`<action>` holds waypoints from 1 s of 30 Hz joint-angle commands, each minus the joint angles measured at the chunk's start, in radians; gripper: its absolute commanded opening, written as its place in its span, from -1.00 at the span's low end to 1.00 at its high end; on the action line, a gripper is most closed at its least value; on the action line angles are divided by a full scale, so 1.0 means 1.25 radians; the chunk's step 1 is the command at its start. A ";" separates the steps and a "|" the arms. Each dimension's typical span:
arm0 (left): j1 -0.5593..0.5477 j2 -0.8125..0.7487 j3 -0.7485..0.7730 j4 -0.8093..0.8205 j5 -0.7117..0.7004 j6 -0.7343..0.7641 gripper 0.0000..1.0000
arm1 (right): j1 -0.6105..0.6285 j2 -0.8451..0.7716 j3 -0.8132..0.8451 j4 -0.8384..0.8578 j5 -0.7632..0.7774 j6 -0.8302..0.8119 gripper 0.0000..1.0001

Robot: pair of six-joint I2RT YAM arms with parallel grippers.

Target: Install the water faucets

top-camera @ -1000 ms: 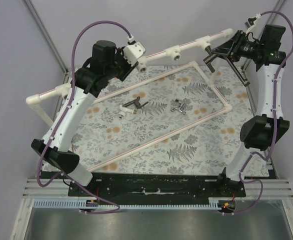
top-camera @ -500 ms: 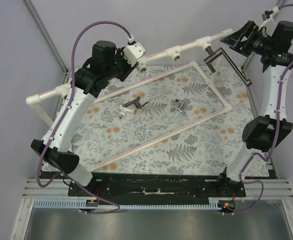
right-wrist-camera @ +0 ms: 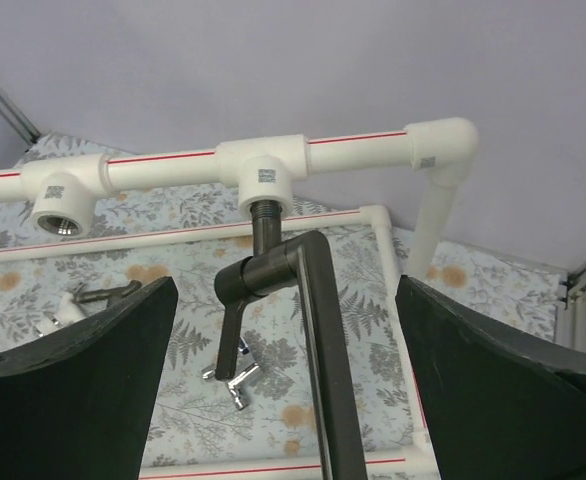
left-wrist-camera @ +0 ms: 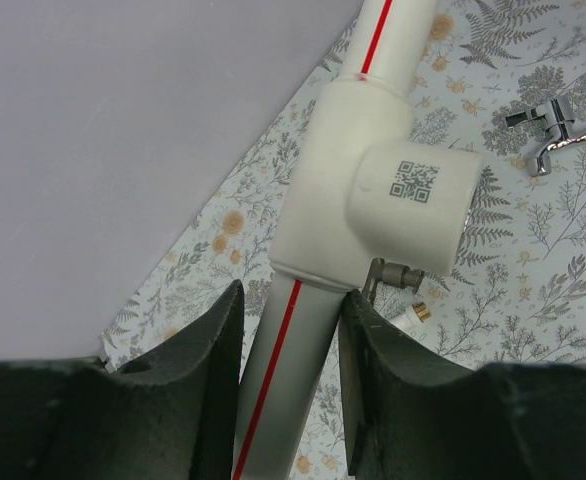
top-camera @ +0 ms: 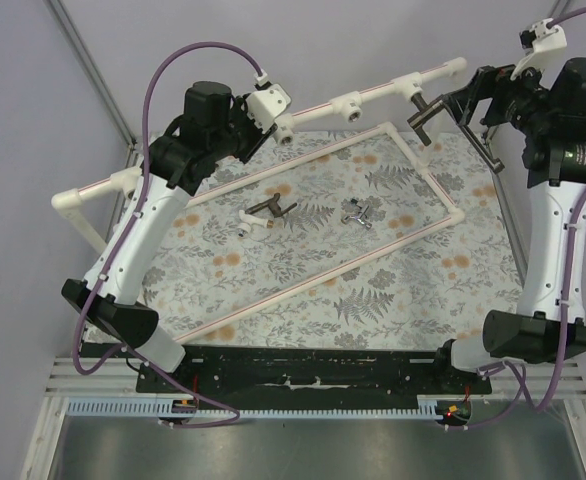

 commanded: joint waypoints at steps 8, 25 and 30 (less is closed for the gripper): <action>0.015 -0.021 0.010 0.035 -0.071 -0.168 -0.96 | 0.000 0.090 -0.029 -0.049 0.125 -0.016 0.96; 0.017 -0.033 -0.019 0.051 -0.016 -0.184 -0.96 | -0.050 0.205 0.002 -0.098 0.005 0.135 0.96; 0.017 -0.033 -0.019 0.056 -0.008 -0.187 -0.96 | -0.050 0.219 -0.027 -0.084 -0.027 0.147 0.96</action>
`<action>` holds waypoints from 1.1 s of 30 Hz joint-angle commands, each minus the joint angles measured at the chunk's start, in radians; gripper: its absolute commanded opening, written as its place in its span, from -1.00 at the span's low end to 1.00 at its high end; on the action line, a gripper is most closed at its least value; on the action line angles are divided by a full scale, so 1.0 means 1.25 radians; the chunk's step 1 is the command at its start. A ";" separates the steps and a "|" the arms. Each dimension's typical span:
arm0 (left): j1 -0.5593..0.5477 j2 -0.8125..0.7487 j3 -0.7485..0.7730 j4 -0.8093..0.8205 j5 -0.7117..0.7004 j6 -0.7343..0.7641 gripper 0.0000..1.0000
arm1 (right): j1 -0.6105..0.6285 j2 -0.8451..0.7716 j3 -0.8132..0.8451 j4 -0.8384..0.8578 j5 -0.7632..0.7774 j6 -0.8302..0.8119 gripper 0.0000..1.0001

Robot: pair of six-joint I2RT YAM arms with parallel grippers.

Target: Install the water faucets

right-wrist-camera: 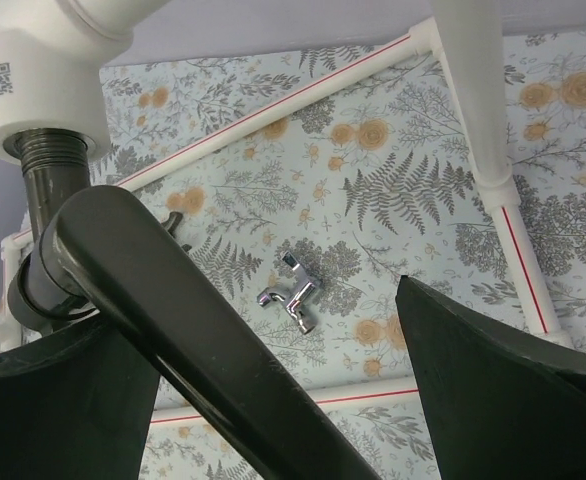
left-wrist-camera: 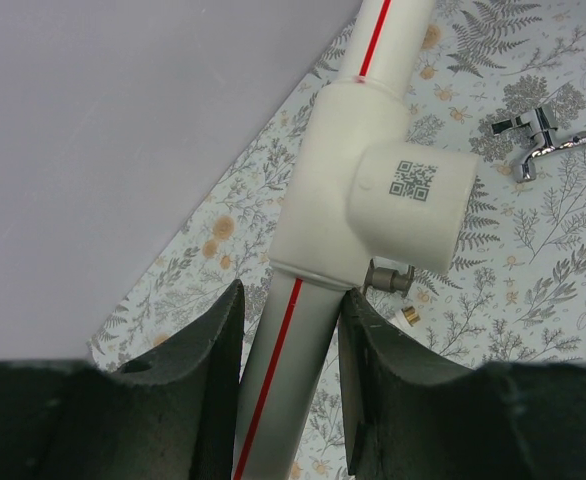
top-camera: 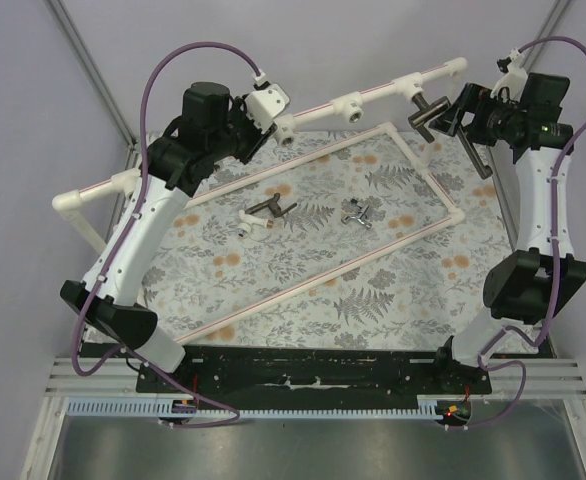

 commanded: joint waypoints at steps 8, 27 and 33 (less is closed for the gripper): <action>0.016 -0.034 -0.012 0.056 -0.050 -0.174 -0.96 | -0.013 -0.050 -0.028 0.038 0.054 0.020 0.96; 0.015 -0.050 -0.010 0.065 -0.152 -0.188 -0.96 | 0.021 -0.436 -0.453 0.423 0.085 -0.317 0.96; 0.016 -0.050 -0.009 0.072 -0.131 -0.190 -0.96 | 0.047 -0.453 -0.489 0.475 0.088 -0.653 0.96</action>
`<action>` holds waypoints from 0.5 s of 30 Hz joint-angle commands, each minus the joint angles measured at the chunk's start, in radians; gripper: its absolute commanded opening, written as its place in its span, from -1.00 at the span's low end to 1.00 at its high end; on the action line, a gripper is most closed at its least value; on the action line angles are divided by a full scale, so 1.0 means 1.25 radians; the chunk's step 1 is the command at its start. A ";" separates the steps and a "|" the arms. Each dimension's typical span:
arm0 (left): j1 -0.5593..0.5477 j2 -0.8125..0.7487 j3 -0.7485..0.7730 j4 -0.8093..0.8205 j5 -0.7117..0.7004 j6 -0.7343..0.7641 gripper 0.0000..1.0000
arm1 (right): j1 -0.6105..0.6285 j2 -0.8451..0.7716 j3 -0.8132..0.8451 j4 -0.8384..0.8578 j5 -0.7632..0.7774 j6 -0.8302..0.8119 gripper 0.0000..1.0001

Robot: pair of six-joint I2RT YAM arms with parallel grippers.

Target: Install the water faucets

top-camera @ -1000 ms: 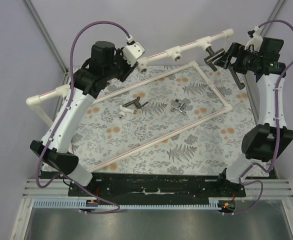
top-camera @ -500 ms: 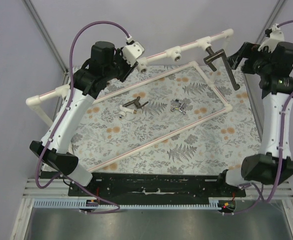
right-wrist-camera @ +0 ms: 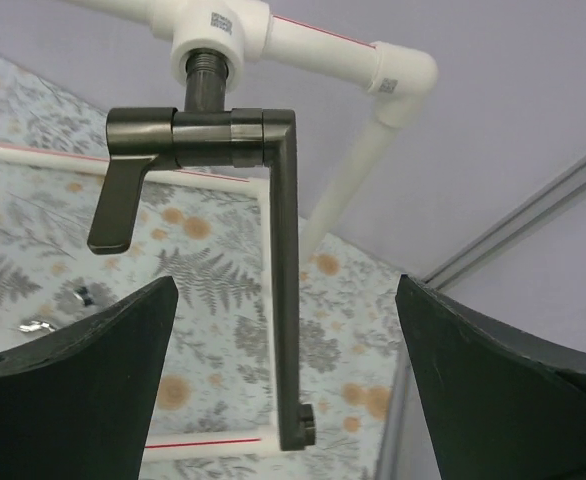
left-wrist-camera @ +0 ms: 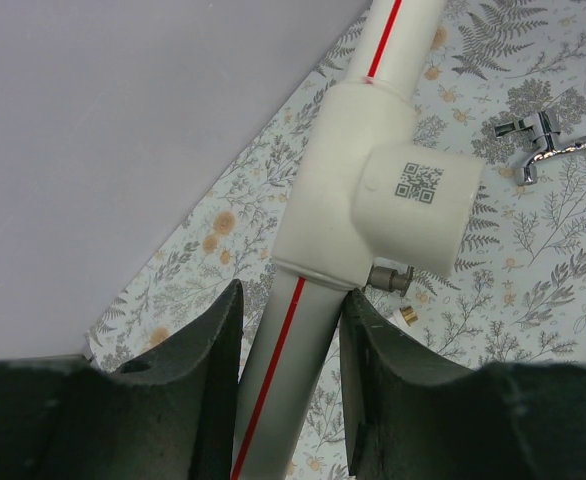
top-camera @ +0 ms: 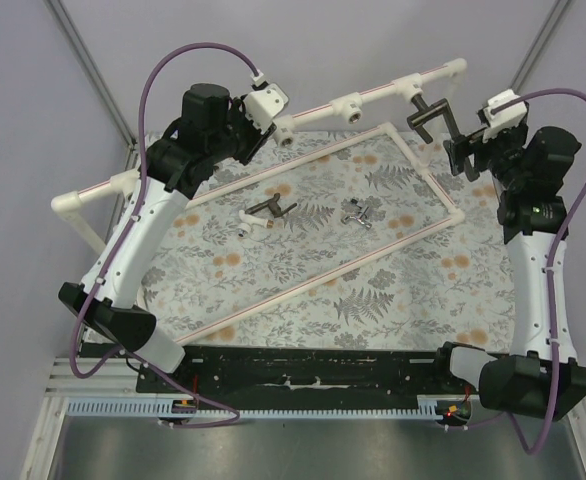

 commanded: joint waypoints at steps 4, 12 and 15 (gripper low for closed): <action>0.017 -0.030 0.016 0.069 -0.106 -0.171 -0.96 | 0.042 -0.010 -0.071 0.206 -0.032 -0.443 0.95; 0.018 -0.025 0.026 0.077 -0.087 -0.173 -0.96 | 0.076 0.072 -0.079 0.287 -0.084 -0.679 0.82; 0.018 -0.027 0.025 0.079 -0.085 -0.175 -0.96 | 0.082 0.108 -0.074 0.320 -0.096 -0.710 0.79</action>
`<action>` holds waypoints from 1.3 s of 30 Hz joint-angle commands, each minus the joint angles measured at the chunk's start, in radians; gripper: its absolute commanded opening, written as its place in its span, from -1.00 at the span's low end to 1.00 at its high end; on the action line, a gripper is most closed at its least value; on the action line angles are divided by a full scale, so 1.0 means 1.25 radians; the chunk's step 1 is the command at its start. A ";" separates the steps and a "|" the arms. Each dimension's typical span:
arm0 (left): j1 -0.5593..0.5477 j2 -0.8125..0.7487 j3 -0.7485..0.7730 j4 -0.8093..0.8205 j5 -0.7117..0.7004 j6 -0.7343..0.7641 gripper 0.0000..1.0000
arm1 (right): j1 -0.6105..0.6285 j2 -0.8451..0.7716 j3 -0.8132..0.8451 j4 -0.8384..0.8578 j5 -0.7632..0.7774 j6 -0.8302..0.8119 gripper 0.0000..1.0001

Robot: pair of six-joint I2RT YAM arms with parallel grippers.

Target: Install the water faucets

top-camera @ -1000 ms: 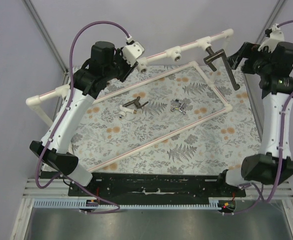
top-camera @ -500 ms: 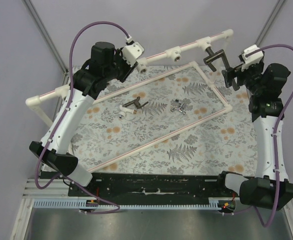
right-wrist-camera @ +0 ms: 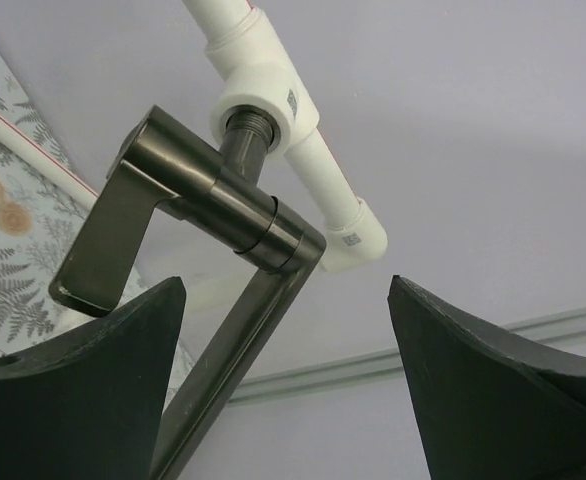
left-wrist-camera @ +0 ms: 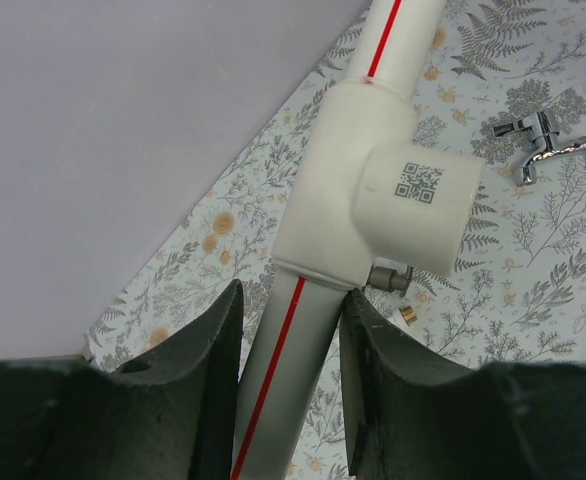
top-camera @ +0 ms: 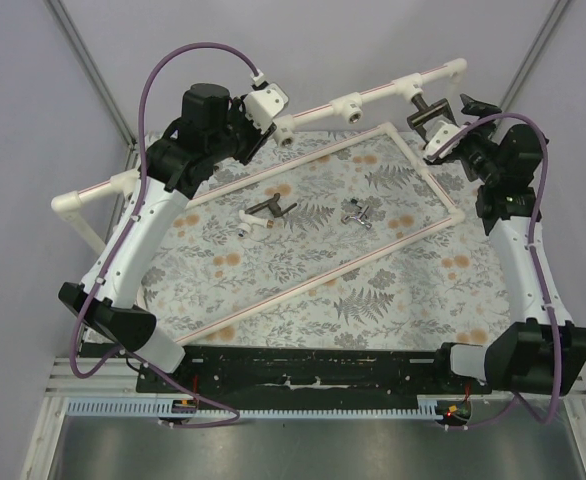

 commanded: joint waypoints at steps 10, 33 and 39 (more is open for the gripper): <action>0.018 -0.021 0.026 0.088 -0.074 -0.176 -0.96 | 0.018 0.120 0.005 0.234 -0.086 -0.009 0.55; 0.018 -0.032 -0.002 0.084 -0.073 -0.181 -0.96 | 0.017 0.239 -0.008 0.486 0.186 1.667 -0.90; 0.018 -0.029 -0.007 0.085 -0.071 -0.187 -0.96 | 0.020 0.256 -0.056 0.409 0.255 2.082 -0.91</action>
